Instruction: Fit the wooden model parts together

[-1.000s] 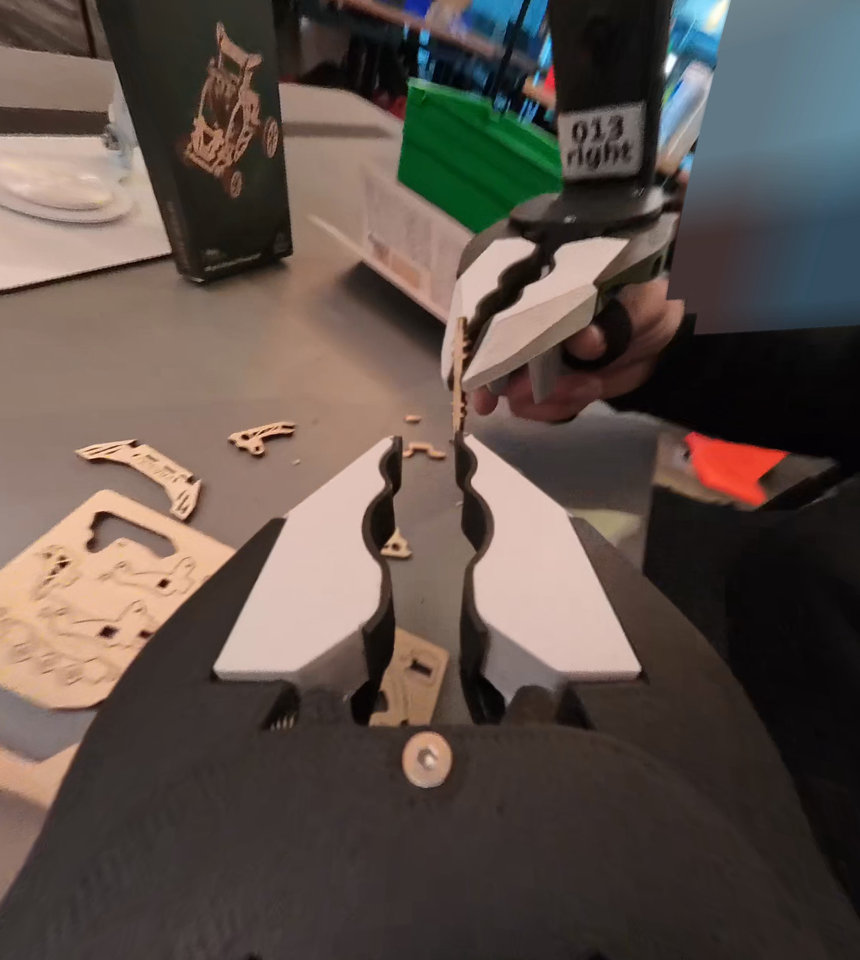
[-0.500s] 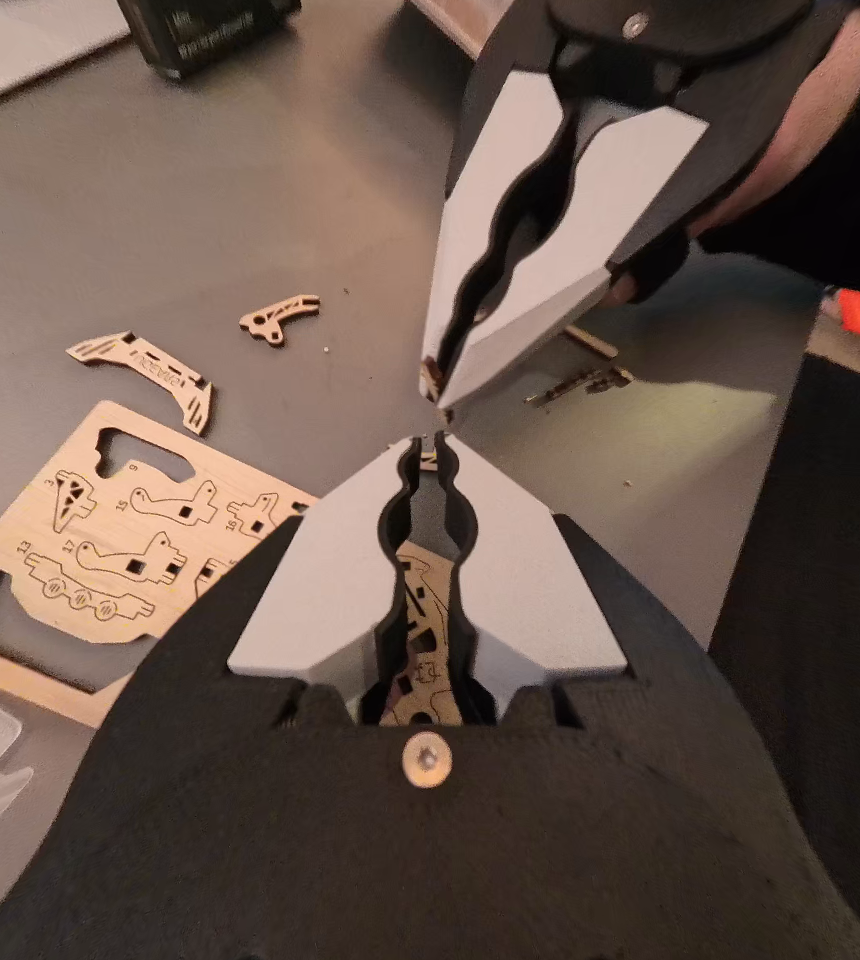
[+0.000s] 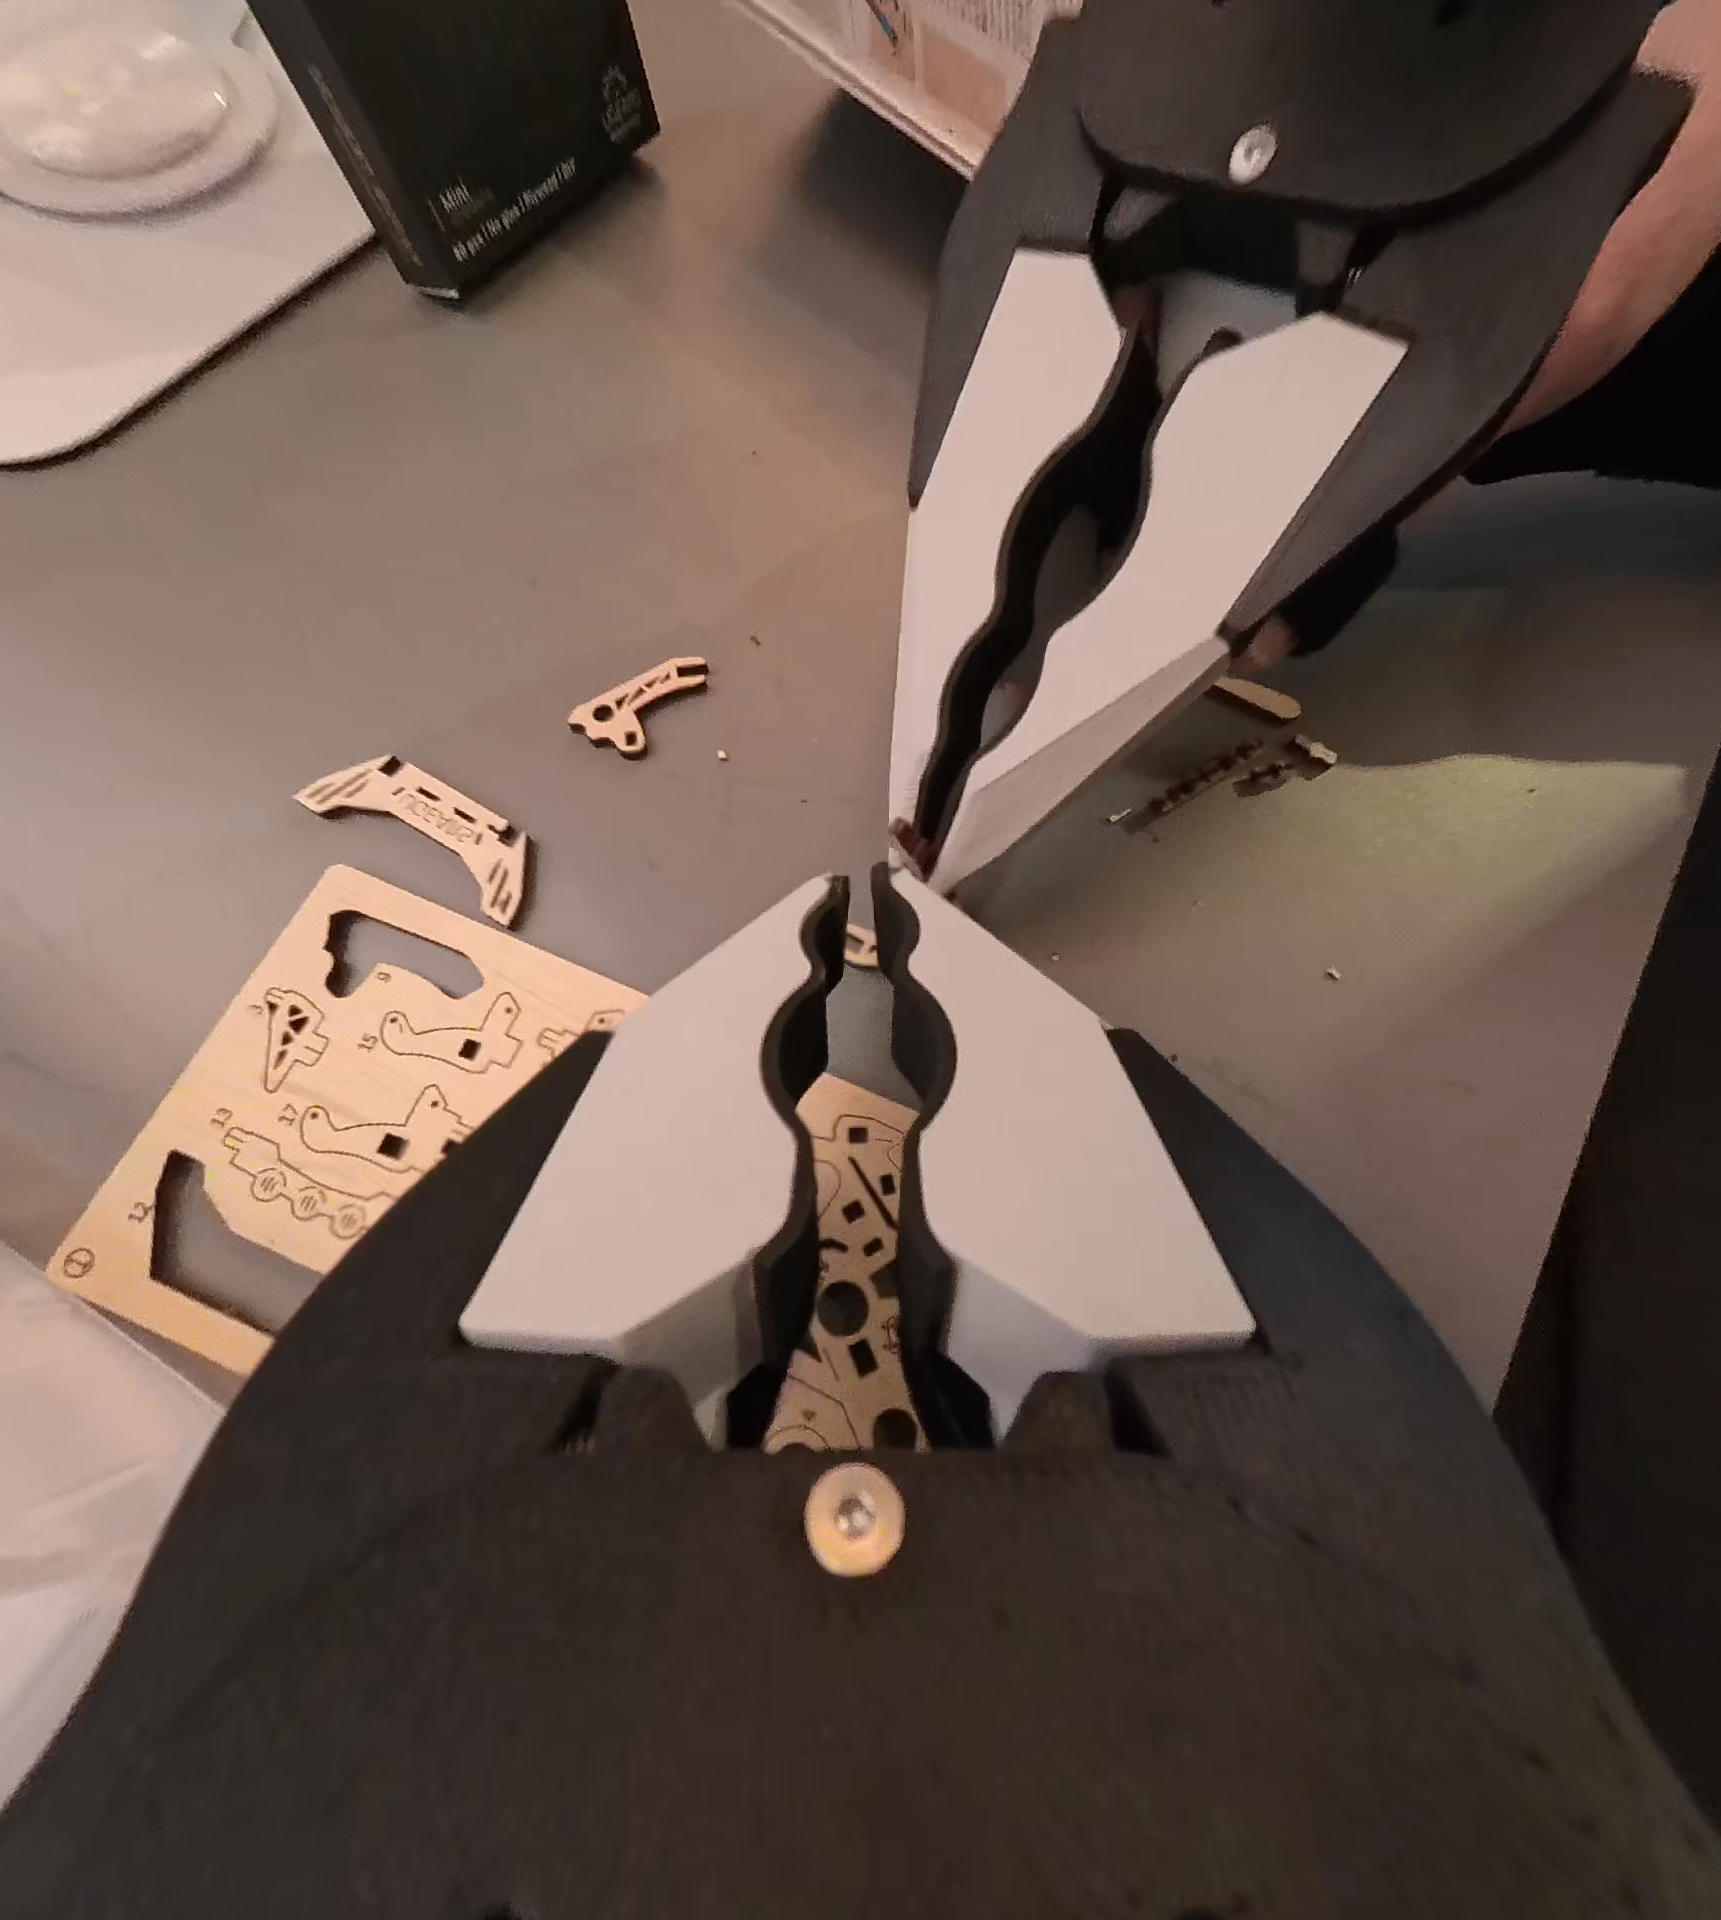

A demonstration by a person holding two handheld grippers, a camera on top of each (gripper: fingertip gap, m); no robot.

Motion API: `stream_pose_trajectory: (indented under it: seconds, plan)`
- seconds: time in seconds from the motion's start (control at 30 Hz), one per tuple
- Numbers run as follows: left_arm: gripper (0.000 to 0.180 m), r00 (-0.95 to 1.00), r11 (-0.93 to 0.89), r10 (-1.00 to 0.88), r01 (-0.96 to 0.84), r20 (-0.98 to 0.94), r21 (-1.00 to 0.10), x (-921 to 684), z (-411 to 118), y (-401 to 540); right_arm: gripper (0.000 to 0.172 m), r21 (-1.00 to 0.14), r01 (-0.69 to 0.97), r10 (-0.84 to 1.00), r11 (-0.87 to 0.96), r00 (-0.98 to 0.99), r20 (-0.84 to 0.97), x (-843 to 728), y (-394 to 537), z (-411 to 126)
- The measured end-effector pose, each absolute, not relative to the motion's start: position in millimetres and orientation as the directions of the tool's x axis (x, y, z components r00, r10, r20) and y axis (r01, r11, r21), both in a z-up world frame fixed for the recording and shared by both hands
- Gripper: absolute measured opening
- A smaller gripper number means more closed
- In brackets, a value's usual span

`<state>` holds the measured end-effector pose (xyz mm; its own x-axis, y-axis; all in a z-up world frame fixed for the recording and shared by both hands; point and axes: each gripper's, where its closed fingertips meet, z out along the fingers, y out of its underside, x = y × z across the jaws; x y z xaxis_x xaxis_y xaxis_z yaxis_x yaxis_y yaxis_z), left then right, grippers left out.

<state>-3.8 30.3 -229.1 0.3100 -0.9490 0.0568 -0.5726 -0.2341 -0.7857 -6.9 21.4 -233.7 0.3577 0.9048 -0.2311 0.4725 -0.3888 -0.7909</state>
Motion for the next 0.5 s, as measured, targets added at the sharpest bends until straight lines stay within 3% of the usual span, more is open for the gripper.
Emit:
stream_pose_trajectory:
  seconds: [0.5]
  plan:
    - [0.000, 0.307, -0.250, -0.947, -0.531, 0.091, -0.810, -2.1, -219.8, 31.6, 0.001, -0.785, 0.523, 0.933, -0.333, 0.303, -0.194, -7.7, 19.8, -235.6]
